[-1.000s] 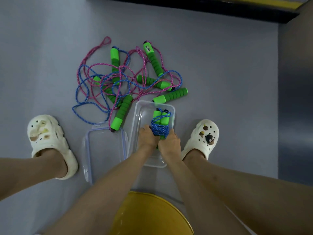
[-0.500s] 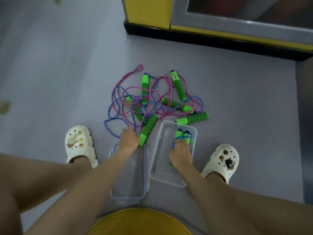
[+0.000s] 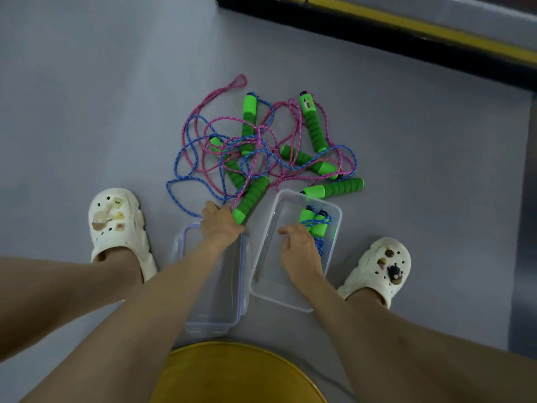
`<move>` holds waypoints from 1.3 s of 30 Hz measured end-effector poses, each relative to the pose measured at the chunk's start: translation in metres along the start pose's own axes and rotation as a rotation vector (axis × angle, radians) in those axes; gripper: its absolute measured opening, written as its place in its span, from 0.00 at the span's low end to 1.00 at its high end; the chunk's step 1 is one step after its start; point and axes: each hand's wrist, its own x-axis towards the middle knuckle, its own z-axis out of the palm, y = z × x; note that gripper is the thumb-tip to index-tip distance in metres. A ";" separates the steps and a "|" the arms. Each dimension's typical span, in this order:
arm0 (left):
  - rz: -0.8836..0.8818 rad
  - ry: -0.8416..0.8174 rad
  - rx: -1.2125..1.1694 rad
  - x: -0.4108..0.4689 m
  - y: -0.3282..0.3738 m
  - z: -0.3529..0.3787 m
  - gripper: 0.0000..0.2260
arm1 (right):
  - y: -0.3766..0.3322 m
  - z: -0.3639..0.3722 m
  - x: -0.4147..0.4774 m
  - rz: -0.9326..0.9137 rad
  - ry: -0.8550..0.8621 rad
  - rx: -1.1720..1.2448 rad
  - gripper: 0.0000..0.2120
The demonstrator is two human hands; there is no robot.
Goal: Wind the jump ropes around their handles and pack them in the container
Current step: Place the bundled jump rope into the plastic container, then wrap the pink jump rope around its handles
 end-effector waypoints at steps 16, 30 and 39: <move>0.360 0.036 -0.787 -0.090 0.056 -0.172 0.12 | -0.089 -0.103 -0.040 -0.176 0.154 -0.012 0.18; 0.674 -0.317 -0.938 -0.257 0.050 -0.266 0.07 | -0.164 -0.200 -0.136 -0.432 0.090 0.421 0.27; 0.634 -0.469 -1.037 -0.232 0.081 -0.282 0.10 | -0.177 -0.206 -0.092 -0.428 0.054 0.532 0.25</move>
